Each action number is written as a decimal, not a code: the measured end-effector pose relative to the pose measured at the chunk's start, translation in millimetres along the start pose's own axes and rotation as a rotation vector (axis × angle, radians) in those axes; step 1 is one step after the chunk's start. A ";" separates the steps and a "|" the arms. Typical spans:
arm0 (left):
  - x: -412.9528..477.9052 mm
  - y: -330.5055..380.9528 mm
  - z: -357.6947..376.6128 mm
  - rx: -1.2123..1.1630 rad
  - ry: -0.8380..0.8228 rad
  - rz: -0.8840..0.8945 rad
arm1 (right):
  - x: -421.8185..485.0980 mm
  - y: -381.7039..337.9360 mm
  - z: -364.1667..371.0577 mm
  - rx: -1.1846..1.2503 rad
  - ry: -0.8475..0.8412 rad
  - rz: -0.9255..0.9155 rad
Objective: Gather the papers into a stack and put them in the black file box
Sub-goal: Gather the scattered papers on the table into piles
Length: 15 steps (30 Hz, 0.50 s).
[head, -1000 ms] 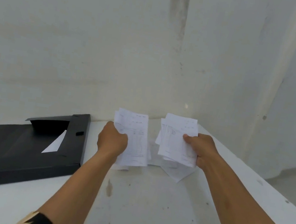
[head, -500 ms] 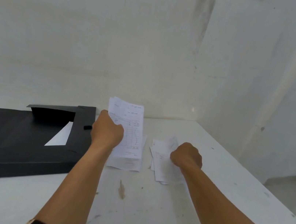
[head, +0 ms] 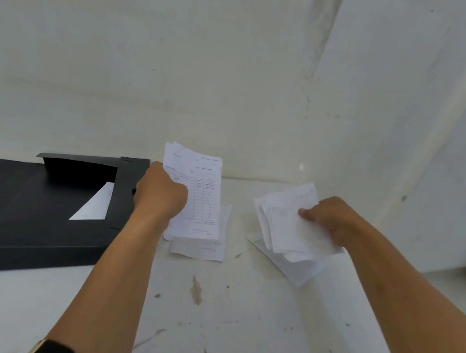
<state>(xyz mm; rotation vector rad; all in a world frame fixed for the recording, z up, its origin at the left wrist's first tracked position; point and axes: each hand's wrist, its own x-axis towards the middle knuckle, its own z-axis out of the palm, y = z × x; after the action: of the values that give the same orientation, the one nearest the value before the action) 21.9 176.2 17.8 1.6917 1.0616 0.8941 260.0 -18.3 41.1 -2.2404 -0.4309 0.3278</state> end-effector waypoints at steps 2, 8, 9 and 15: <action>-0.4 0.5 -4.5 -0.007 0.017 0.000 | -2.1 12.4 10.3 -0.280 -0.043 -0.022; -3.2 2.8 -13.1 0.000 0.034 -0.005 | -14.4 39.3 32.5 -0.584 -0.028 0.006; -4.3 3.5 -12.7 0.009 0.022 -0.002 | -15.4 38.6 31.6 -0.572 -0.020 0.017; -13.4 10.4 3.3 0.001 -0.093 -0.011 | -15.1 37.3 14.6 -0.020 0.071 -0.029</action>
<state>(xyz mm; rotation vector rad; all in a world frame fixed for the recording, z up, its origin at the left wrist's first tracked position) 22.7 160.6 25.1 1.7096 1.0087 0.8001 248.4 -37.4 4.7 -2.2556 -0.4303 0.2284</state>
